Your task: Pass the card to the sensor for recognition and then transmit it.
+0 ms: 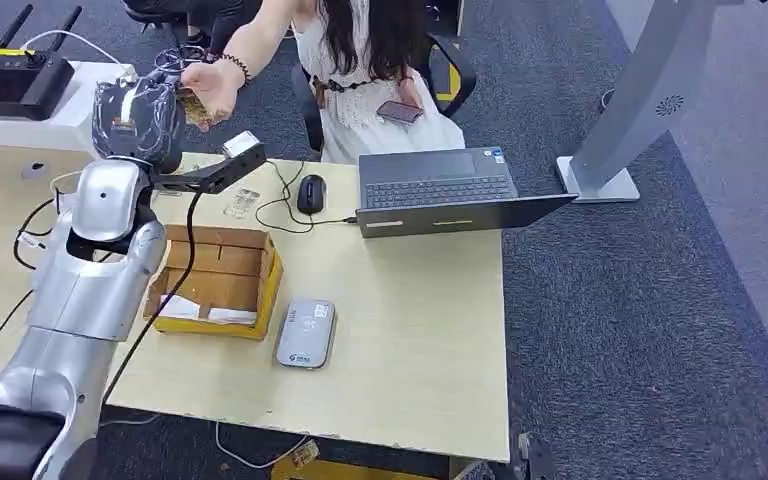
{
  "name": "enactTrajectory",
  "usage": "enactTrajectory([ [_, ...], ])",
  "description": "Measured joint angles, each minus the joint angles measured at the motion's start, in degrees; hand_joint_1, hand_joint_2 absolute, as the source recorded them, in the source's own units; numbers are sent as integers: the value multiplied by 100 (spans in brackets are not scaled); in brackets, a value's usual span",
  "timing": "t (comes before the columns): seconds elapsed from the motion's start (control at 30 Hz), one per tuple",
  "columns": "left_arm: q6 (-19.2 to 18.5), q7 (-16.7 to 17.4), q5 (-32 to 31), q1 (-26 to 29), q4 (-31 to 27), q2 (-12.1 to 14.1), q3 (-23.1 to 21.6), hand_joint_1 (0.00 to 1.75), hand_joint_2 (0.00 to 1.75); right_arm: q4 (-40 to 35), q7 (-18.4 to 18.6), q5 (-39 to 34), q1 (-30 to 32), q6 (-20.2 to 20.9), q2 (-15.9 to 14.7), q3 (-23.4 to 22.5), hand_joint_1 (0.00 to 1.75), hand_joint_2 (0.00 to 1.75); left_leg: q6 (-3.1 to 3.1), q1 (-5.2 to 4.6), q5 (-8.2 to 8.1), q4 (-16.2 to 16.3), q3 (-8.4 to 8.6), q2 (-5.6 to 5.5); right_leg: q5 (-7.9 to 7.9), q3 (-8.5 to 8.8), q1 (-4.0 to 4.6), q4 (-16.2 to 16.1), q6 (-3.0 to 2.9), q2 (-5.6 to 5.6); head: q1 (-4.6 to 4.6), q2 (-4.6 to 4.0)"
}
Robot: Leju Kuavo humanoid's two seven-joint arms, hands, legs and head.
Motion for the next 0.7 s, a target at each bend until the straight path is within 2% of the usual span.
enactTrajectory([
  [0.27,118,-48,-4,8,201,31,44,175,175,24,0,-2,-1,0,0,0,0,0,0,0,0,0,0,0,0,0,0,0,0,0,2,0],
  [0.3,127,-48,-4,17,218,31,46,0,175,28,0,0,-1,0,0,2,0,0,0,0,0,0,0,0,0,0,0,0,0,1,0,0],
  [0.53,238,-13,-26,114,291,44,81,0,175,37,0,-11,0,-24,-4,2,0,0,0,0,0,0,-1,-1,0,-1,0,0,0,0,2,0],
  [0.7,435,-238,266,450,-4,-13,192,0,175,39,-13,-55,25,-26,-4,0,0,0,0,0,0,0,0,-2,0,-1,0,0,0,-2,2,0],
])
